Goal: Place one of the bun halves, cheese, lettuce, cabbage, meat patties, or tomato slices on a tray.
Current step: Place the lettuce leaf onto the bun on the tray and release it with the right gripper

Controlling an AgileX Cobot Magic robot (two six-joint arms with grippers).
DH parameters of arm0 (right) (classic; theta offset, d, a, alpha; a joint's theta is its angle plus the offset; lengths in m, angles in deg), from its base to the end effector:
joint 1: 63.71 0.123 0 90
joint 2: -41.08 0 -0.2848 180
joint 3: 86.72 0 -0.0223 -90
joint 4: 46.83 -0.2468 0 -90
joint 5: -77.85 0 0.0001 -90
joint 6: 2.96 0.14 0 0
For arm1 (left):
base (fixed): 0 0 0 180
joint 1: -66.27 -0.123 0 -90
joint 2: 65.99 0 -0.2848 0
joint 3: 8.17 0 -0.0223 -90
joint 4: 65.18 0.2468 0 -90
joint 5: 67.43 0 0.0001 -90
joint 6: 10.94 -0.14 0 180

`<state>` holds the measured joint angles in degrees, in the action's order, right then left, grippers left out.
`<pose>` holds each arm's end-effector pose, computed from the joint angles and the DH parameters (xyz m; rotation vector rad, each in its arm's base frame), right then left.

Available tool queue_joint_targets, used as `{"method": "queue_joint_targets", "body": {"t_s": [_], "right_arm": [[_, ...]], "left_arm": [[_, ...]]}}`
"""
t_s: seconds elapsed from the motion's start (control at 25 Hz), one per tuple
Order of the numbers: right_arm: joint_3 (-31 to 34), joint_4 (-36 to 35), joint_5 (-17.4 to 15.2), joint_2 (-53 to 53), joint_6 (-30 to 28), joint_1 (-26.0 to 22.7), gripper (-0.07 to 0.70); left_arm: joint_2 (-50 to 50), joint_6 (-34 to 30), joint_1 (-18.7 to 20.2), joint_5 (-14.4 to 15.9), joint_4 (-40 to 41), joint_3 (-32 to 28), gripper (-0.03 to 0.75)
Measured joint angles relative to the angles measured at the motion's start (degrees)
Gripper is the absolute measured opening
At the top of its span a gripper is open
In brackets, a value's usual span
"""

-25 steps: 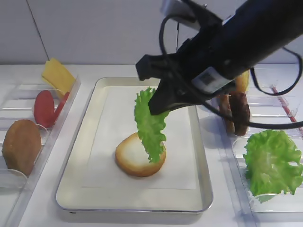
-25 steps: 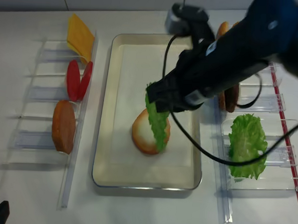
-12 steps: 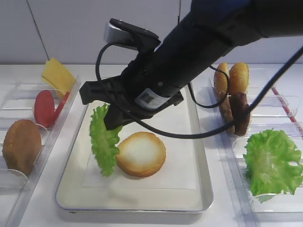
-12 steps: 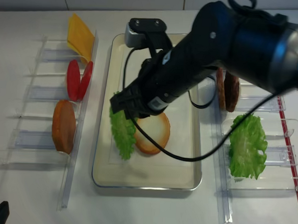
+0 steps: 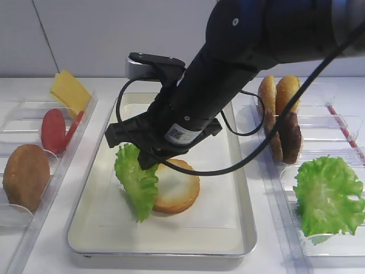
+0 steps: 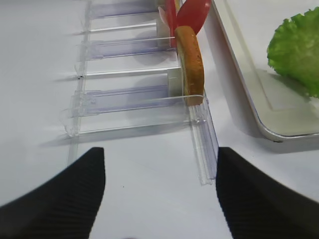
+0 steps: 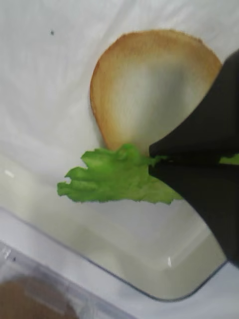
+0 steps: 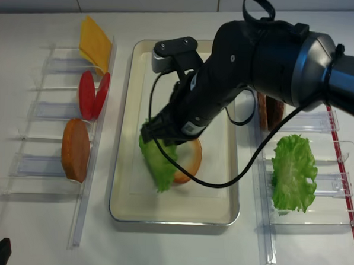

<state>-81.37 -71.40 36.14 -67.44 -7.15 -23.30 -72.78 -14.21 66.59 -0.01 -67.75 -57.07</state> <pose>0.2691 0.2800 0.1938 -0.7108 2.6856 0.6567 0.0256 -0.0059 0.2378 0.0729 2.1466 -0.0245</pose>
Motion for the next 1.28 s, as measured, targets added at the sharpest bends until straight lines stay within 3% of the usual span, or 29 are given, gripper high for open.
{"method": "queue_joint_targets", "body": {"t_s": [0.2, 0.56, 0.76, 1.28], "right_arm": [[-0.1, 10.4, 0.0, -0.1, 7.9, 0.0, 0.044], [-0.1, 16.6, -1.3, -0.4, 13.3, 0.0, 0.044], [-0.1, 16.8, -2.7, -1.4, 14.2, 0.0, 0.044], [-0.1, 13.3, -1.4, -1.8, 14.2, 0.0, 0.044]], "left_arm": [[0.0, 0.0, 0.0, 0.0, 0.0, 0.0, 0.452], [0.0, 0.0, 0.0, 0.0, 0.0, 0.0, 0.452], [0.0, 0.0, 0.0, 0.0, 0.0, 0.0, 0.452], [0.0, 0.0, 0.0, 0.0, 0.0, 0.0, 0.452]]}}
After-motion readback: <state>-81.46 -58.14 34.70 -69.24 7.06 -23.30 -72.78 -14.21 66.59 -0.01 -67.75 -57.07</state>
